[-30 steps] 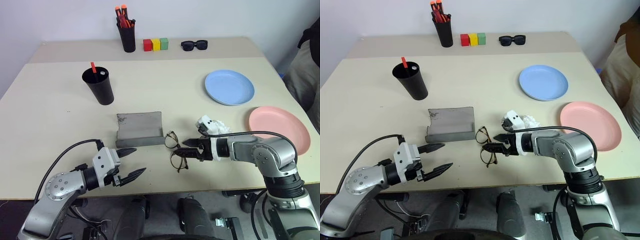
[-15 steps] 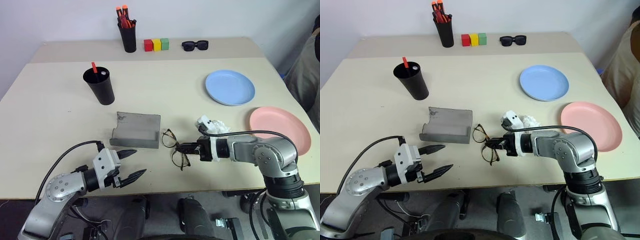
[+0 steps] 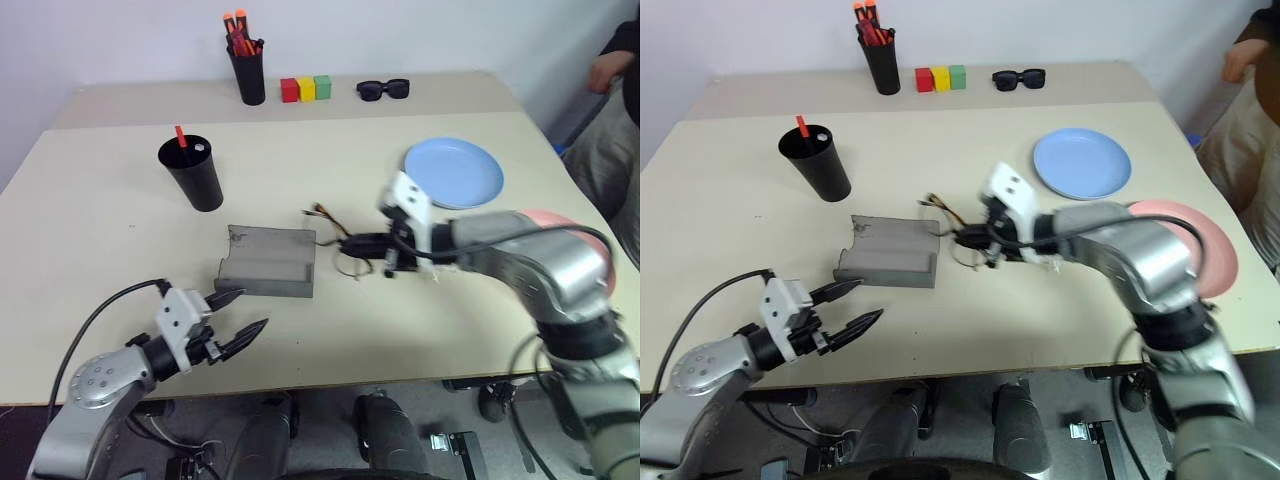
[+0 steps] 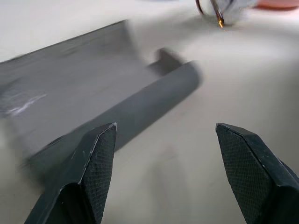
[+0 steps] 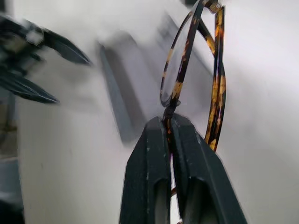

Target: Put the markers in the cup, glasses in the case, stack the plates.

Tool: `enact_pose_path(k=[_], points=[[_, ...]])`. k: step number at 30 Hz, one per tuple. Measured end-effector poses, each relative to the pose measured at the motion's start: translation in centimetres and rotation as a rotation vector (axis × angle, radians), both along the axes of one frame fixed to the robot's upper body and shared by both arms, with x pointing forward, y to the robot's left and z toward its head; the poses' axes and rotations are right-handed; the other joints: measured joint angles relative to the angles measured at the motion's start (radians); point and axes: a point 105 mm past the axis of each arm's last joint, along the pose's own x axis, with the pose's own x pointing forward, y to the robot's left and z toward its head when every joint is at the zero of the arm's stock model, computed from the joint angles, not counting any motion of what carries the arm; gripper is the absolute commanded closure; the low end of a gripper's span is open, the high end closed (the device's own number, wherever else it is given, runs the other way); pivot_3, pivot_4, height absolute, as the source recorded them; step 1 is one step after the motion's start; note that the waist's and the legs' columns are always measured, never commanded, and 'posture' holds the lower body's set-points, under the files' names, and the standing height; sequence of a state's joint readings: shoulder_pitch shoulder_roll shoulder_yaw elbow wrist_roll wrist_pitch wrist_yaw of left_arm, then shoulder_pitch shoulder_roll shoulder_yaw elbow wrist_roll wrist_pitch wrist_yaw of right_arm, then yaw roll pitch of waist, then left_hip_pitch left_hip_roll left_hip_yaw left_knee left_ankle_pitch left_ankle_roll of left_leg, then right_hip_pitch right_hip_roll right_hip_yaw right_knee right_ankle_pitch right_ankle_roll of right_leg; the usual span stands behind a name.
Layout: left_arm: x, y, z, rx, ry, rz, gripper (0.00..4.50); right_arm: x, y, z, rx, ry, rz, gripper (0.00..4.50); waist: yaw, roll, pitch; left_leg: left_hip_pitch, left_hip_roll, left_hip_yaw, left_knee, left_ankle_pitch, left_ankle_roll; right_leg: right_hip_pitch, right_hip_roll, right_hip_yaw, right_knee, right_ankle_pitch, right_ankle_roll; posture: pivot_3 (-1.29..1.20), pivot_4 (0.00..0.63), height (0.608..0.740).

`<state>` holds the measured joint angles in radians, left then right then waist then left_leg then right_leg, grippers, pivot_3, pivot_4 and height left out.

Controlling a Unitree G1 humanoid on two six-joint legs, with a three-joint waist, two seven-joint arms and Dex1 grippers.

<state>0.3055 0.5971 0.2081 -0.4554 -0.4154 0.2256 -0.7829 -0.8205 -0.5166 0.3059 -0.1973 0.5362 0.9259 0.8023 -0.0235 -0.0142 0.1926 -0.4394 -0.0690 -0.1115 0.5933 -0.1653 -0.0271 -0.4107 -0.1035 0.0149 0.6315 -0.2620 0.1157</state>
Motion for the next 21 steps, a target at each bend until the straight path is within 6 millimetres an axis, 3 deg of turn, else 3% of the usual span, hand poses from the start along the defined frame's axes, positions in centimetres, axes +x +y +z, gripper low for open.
enact_pose_path(k=[5, 8, 14, 18, 21], points=[[-0.5, 3.0, -0.6, 0.031, 0.013, 0.089, 1.01, 2.0, 3.3, -0.9, -0.064, -0.026, 0.103, 4.48, 0.012, 0.000, 0.000, 0.000, -0.002, -0.001, 0.000, -0.001, -0.001, -0.002, -0.001, 0.000, -0.002, 0.000, 0.000, 0.00, 0.150, 0.740], [-0.9, 3.7, -0.5, 0.036, 0.003, 0.109, 1.01, 2.5, 4.3, -1.9, -0.112, -0.024, 0.176, 4.48, 0.009, 0.000, 0.000, 0.000, -0.002, 0.000, 0.000, -0.001, -0.002, -0.002, -0.001, 0.000, -0.001, 0.000, 0.000, 0.00, 0.150, 0.740], [-1.3, 3.3, 0.1, 0.006, -0.038, 0.132, 1.01, 2.7, 3.9, -4.6, -0.218, 0.014, 0.291, 4.48, 0.005, 0.000, 0.000, 0.000, -0.001, 0.000, 0.000, -0.001, -0.002, -0.002, 0.000, 0.000, 0.001, 0.001, 0.000, 0.00, 0.150, 0.740], [-1.3, 3.2, 0.3, 0.006, -0.046, 0.136, 1.01, 2.6, 3.7, -5.0, -0.250, 0.017, 0.336, 4.48, 0.004, 0.000, 0.000, 0.000, -0.001, 0.000, -0.001, -0.001, -0.003, -0.002, 0.001, 0.000, 0.002, 0.001, 0.000, 0.00, 0.150, 0.740], [-1.0, 3.0, 0.4, 0.002, -0.050, 0.136, 1.01, 2.5, 3.8, -5.4, -0.264, 0.037, 0.355, 3.54, 0.004, 0.000, 0.000, 0.001, -0.001, 0.000, -0.001, -0.001, -0.003, -0.003, 0.001, 0.000, 0.002, 0.001, 0.000, 0.00, 0.150, 0.740]])
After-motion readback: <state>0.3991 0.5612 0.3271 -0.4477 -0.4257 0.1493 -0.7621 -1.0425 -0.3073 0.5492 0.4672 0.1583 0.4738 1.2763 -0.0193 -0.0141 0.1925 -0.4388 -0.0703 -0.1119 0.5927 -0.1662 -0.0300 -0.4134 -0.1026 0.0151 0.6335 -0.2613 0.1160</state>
